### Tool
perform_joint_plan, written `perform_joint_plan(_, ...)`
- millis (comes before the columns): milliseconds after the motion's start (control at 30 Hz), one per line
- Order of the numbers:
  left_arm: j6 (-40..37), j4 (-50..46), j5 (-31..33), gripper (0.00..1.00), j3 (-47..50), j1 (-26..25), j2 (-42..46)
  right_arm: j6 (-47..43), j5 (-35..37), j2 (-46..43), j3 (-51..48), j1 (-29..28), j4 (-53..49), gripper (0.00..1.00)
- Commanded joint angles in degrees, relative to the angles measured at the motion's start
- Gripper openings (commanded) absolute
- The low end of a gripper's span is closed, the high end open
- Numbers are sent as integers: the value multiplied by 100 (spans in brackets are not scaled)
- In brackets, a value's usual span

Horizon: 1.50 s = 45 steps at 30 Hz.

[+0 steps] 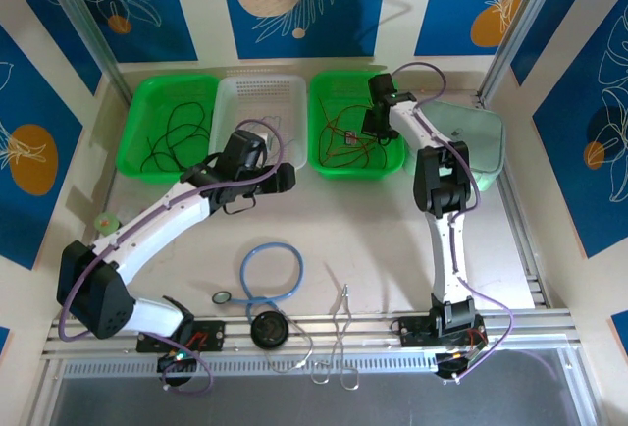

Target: Untangle the cables

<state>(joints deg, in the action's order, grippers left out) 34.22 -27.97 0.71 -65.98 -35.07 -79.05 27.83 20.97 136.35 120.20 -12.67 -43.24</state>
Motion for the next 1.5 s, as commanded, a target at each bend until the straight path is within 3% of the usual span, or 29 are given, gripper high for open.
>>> perform_joint_plan(0,14,-121,147,77,52,-61,220,-126,-159,238,455,-25,-404,0)
perform_joint_plan(67,19,-134,157,77,68,-58,236,-172,-175,374,705,-21,-555,0)
perform_joint_plan(233,21,-183,201,77,99,-53,301,-173,-160,115,656,-53,-449,39)
perform_joint_plan(300,28,-166,219,77,127,-59,311,-180,-106,-86,558,-69,-306,48)
perform_joint_plan(567,29,-153,128,77,24,-57,171,-376,-166,-376,1006,-46,-525,58)
perform_joint_plan(733,-138,-93,302,80,85,-53,286,-565,-274,-1066,497,-48,-218,62)
perform_joint_plan(833,-387,-121,528,86,107,-35,425,-726,-539,-1883,-491,-36,400,70)
perform_joint_plan(933,-617,-92,844,100,170,11,606,-773,-683,-2850,-1724,28,1173,100)
perform_joint_plan(1167,-1055,404,1109,100,598,383,1099,-1132,-934,-4826,-4262,236,2410,99)
perform_joint_plan(1300,-1444,902,815,100,1022,891,1422,-1416,-1029,-5849,-5880,401,3340,99)
perform_joint_plan(1467,-2004,1584,502,100,1593,1643,1812,-1503,-626,-6875,-7738,658,4759,99)
